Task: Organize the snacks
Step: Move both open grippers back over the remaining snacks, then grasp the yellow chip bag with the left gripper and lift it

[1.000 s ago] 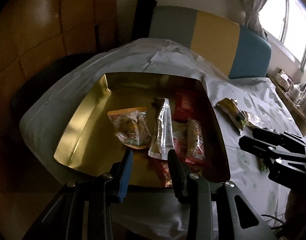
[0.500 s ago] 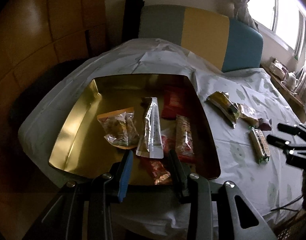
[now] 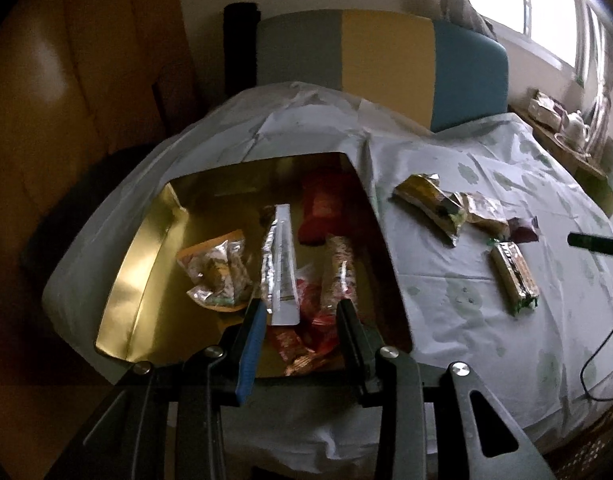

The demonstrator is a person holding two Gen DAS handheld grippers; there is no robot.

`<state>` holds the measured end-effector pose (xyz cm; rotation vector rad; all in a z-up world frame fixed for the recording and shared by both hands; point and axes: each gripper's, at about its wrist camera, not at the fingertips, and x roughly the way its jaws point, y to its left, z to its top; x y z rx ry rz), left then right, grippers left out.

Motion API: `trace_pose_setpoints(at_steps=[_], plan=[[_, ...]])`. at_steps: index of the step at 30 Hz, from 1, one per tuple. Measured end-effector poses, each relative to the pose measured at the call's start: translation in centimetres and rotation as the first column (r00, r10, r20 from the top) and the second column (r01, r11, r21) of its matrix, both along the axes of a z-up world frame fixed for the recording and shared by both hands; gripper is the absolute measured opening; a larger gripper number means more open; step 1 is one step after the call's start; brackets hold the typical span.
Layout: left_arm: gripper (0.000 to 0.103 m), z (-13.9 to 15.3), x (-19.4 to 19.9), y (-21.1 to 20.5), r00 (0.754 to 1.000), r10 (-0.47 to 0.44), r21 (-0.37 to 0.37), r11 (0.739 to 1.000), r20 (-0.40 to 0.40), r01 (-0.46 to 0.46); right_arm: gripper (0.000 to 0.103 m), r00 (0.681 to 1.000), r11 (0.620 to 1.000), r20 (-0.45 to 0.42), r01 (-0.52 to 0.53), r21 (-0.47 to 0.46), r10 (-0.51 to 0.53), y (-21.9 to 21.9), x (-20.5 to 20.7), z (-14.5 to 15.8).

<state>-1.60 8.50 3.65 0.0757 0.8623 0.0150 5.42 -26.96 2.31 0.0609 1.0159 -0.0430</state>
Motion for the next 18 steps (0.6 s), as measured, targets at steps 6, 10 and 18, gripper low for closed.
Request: trace_pose_setpoints(at_steps=[6, 10, 18], plan=[[0.037, -0.3, 0.4, -1.8, 0.999, -0.040, 0.023, 0.999, -0.017, 0.041, 0.072, 0.997, 0.997, -0.023, 0.078, 0.029, -0.078, -1.4, 0.0, 0.1], [0.037, -0.4, 0.6, -3.0, 0.997, -0.071, 0.033, 0.997, -0.026, 0.072, 0.077, 0.997, 0.996, -0.012, 0.076, 0.035, -0.076, -1.5, -0.2, 0.4], [0.037, 0.4, 2.1, -5.9, 0.987, -0.160, 0.047, 0.986, -0.020, 0.161, 0.077, 0.996, 0.996, -0.014, 0.084, 0.040, -0.083, -1.6, -0.2, 0.4]])
